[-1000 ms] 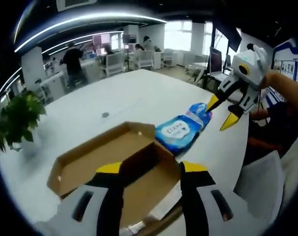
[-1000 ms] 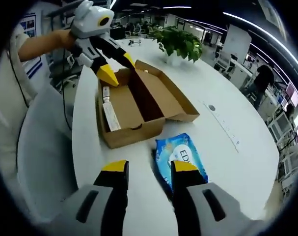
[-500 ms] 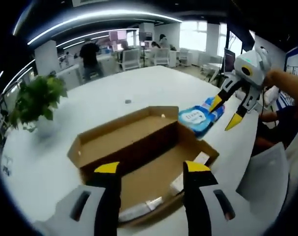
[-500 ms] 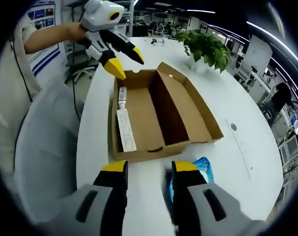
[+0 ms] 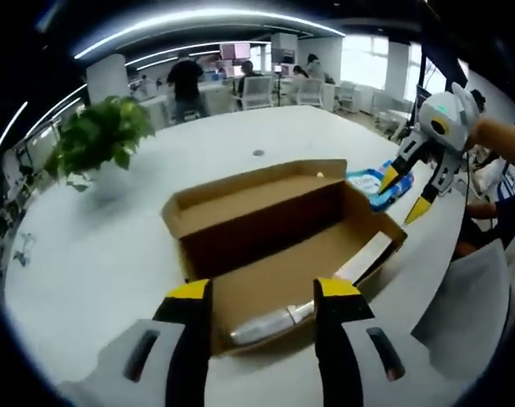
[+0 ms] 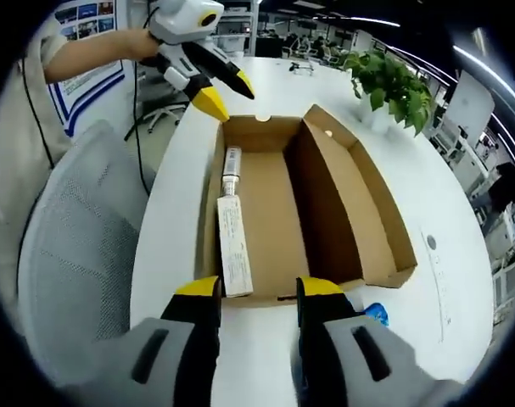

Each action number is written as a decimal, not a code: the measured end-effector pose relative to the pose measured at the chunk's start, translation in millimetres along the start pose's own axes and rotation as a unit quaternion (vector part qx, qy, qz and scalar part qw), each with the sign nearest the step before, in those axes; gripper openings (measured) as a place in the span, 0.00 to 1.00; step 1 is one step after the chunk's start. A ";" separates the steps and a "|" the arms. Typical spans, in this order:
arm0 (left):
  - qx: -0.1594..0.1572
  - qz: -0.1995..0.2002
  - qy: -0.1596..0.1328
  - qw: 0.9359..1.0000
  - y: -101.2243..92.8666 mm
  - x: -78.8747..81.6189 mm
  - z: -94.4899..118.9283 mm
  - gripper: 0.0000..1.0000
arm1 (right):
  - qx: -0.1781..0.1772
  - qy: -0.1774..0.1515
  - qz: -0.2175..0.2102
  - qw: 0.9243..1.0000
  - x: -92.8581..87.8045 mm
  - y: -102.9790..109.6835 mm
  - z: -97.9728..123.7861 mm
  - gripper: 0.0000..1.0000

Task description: Operate the shoe box by opening the lid, removing the specified soft item, and placing it in the target area until the item is outside and the box remains undamaged.

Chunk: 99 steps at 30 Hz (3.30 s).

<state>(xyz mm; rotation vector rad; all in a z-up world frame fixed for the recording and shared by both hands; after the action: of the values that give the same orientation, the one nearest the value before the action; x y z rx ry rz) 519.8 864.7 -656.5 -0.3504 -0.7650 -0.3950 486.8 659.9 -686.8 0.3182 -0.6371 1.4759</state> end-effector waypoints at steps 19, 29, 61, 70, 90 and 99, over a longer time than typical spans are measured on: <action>0.051 0.042 0.013 0.998 39.7 -32.4 3.0 0.40 | 0.056 0.015 0.018 0.998 0.8 7.7 -50.8 0.32; 0.066 0.098 0.015 0.993 52.2 -45.0 -6.7 0.28 | 0.081 0.018 0.017 0.996 -1.5 9.0 -65.5 0.31; 0.080 0.139 0.020 0.987 58.4 -52.0 -10.1 0.02 | 0.075 0.001 0.002 0.997 15.2 8.5 -58.4 0.17; 0.078 0.143 0.024 0.986 57.4 -52.6 -10.1 0.02 | 0.049 -0.011 0.006 0.999 27.3 -6.2 -37.4 0.16; 0.076 0.131 0.043 0.988 61.5 -54.4 -12.1 0.02 | 0.005 -0.035 0.020 0.999 40.4 -43.0 28.3 0.16; 0.081 0.136 0.046 0.986 64.0 -54.8 -13.0 0.02 | -0.014 -0.033 0.026 0.999 25.4 -61.2 60.1 0.16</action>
<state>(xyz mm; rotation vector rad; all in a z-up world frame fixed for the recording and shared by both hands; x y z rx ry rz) 521.4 926.5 -715.2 -0.2772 -0.6445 -0.0910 533.9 640.8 -613.2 0.3324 -0.7237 1.5089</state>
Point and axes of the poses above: the point that each gripper's makers call its tool centre point, and the gripper's own axes: z roughly backward along the fingers, y roughly to its left, x roughly out of its top, the point moved 1 cm from there along z, roughly backward along the fingers, and after that the axes turned 12 degrees about z, right-handed, at the moved point
